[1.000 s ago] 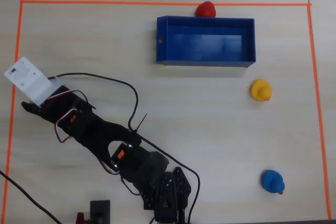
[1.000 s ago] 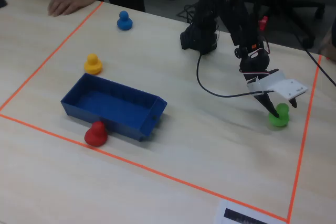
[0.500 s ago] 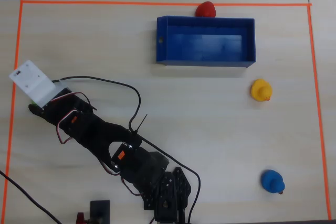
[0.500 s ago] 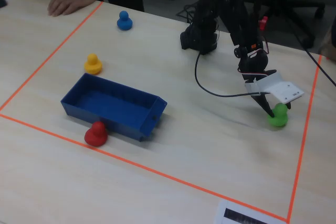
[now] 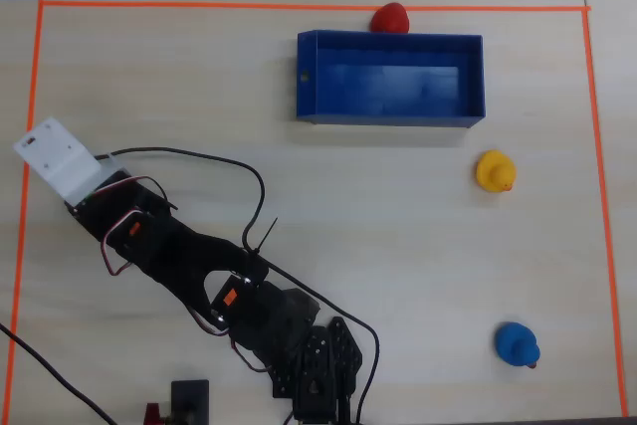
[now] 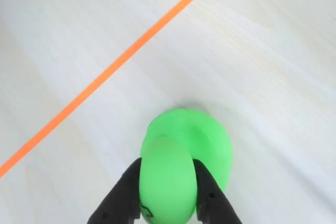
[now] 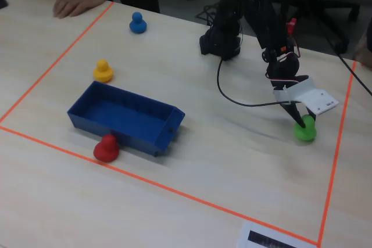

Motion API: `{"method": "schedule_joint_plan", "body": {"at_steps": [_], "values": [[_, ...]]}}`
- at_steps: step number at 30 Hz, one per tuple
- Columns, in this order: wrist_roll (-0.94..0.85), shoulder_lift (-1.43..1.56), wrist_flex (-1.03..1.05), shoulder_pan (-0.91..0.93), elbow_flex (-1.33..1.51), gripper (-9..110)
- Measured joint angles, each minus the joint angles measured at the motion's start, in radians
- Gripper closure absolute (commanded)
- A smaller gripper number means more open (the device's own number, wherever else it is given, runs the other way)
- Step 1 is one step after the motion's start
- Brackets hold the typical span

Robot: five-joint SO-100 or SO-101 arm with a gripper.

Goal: Grasp green duck and put it into box.

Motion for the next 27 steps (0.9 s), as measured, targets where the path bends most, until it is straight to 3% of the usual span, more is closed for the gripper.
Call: {"method": "schedule_joint_plan", "body": {"at_steps": [6,15,19,27], "values": [[0.123,0.21,0.38,0.192,-0.186,101],[0.126,0.239,1.18,0.765,-0.848,101],[0.092,0.169,1.318,0.971,-1.012,101],[0.006,0.009,1.285,1.301,-1.052,101]]}}
